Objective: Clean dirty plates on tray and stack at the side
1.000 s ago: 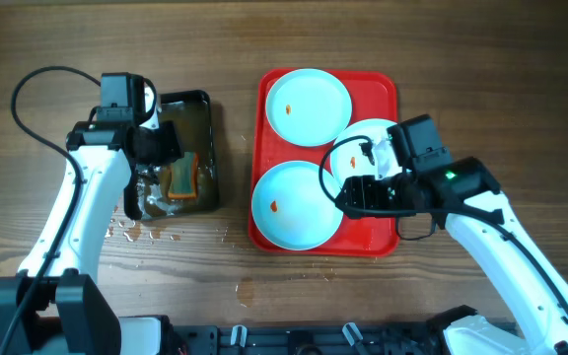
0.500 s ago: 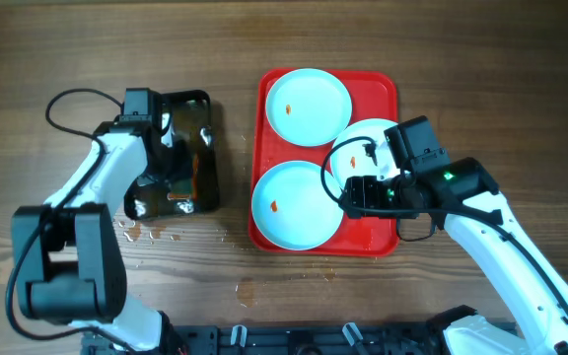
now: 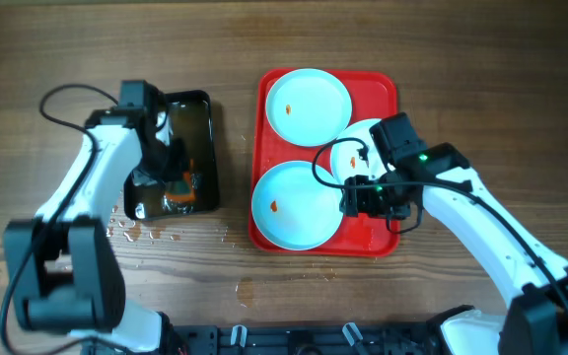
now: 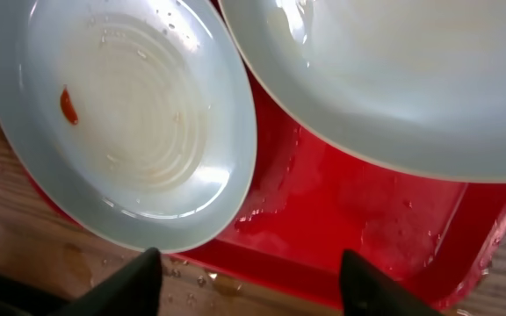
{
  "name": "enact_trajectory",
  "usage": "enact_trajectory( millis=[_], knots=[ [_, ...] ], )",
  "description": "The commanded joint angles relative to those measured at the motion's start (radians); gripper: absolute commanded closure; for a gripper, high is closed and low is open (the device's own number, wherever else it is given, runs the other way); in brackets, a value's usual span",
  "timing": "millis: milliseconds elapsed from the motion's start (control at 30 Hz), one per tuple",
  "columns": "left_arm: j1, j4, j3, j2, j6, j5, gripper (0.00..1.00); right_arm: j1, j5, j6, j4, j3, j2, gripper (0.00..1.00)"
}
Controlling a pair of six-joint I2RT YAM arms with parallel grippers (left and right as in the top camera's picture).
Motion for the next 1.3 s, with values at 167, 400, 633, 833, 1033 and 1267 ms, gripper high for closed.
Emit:
enact_trajectory(
  millis=[167, 400, 633, 833, 1033, 1267],
  knots=[
    [-0.004, -0.111, 0.067, -0.253, -0.104, 0.193, 0.96, 0.060, 0.059, 0.016, 0.093, -0.006, 0.146, 0.45],
    [-0.114, -0.154, 0.051, -0.266, -0.119, 0.225, 0.96, 0.063, 0.061, 0.052, 0.204, -0.006, 0.285, 0.64],
    [-0.280, -0.127, 0.049, -0.239, -0.268, 0.171, 0.96, 0.063, 0.051, 0.126, 0.233, -0.006, 0.328, 0.96],
    [-0.404, -0.050, 0.049, -0.165, -0.348, 0.116, 0.96, 0.063, 0.069, 0.224, 0.225, -0.005, 0.328, 0.96],
    [-0.501, 0.072, 0.049, 0.000, -0.400, 0.126, 0.96, 0.063, 0.146, 0.245, 0.176, -0.005, 0.328, 0.96],
    [-0.595, 0.175, 0.049, 0.146, -0.400, 0.131, 0.96, 0.060, 0.190, 0.282, 0.146, -0.005, 0.328, 0.96]
  ],
)
